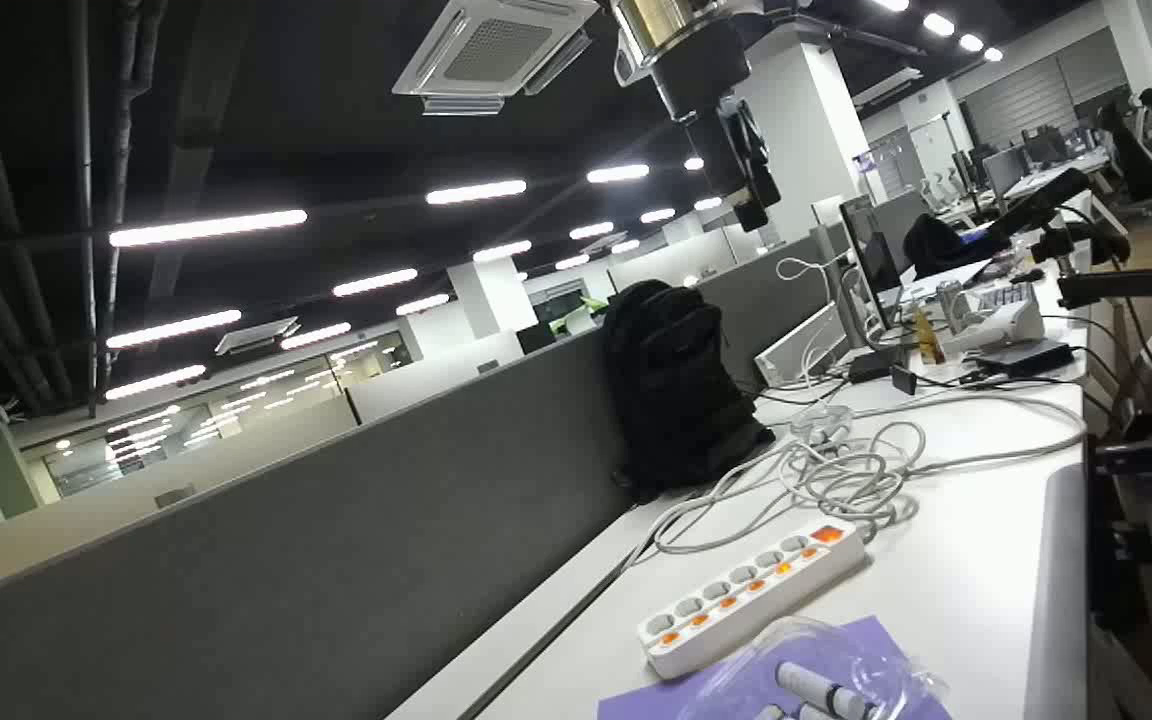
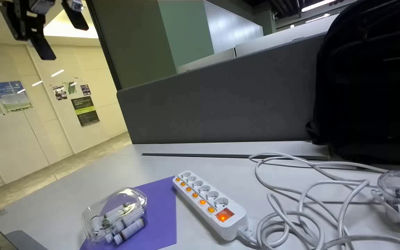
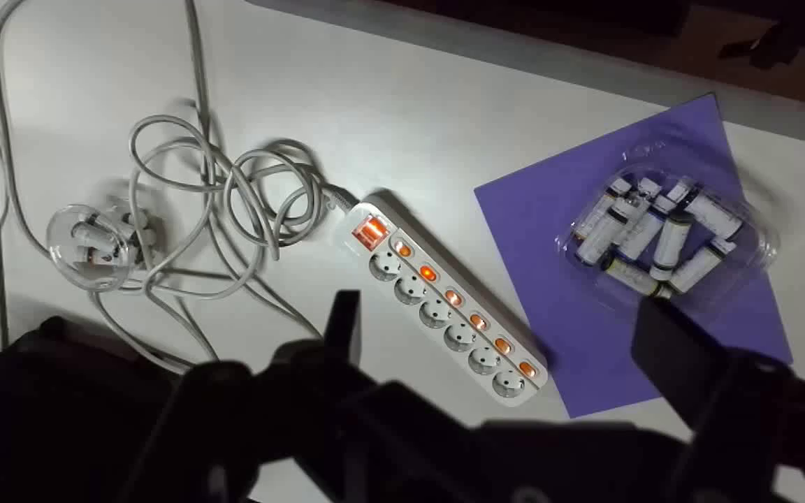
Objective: Turn off the third switch from the right
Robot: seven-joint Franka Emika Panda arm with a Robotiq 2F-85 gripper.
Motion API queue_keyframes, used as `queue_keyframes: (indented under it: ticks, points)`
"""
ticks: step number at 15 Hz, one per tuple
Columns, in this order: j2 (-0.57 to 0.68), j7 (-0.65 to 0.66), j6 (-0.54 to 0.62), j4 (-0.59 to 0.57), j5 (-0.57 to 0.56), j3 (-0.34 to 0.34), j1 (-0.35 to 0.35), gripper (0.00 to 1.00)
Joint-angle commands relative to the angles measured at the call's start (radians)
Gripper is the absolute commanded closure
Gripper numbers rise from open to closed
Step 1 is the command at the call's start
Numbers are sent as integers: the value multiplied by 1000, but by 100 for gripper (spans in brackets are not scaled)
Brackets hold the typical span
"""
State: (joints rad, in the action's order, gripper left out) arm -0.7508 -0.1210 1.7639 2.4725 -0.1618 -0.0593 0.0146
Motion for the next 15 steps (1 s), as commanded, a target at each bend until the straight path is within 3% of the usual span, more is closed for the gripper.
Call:
queue_keyframes:
  ticks: [1, 13, 15]
  points:
    - [2, 9, -2, -3, -9, 13, 18, 0]
    - [0, 9, 0, -3, -9, 12, 18, 0]
    - [14, 44, 60, 8, -11, 17, 0, 0]
